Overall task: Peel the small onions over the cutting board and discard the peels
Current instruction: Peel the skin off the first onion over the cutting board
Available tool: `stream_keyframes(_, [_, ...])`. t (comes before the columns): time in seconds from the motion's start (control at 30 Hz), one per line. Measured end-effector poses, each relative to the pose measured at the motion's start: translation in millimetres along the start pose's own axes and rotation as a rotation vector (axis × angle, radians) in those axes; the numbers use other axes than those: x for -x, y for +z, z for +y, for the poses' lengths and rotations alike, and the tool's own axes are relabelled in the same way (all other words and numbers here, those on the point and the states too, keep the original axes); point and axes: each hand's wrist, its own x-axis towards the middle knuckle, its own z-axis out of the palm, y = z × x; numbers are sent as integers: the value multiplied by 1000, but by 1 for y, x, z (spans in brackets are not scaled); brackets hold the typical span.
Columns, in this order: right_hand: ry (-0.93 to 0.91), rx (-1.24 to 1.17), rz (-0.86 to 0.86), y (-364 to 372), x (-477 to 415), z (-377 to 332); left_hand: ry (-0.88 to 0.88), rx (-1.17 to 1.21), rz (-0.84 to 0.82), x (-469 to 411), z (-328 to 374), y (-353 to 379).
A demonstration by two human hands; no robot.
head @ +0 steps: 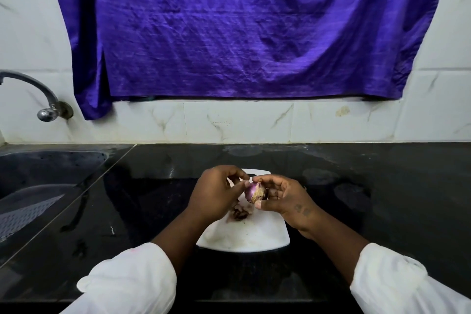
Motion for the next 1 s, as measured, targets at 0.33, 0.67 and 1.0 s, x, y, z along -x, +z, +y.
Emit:
stream_keyframes(0.33, [-64,283,146,10,-6,7,-88,137,38,0,4,15])
stream_keyframes(0.67, [-75,478,161,18,-4,3,-244,215,93,-4,0,18])
stream_keyframes(1.0, [-85,434,175,17,1,2,-267,353,46,0,0,15])
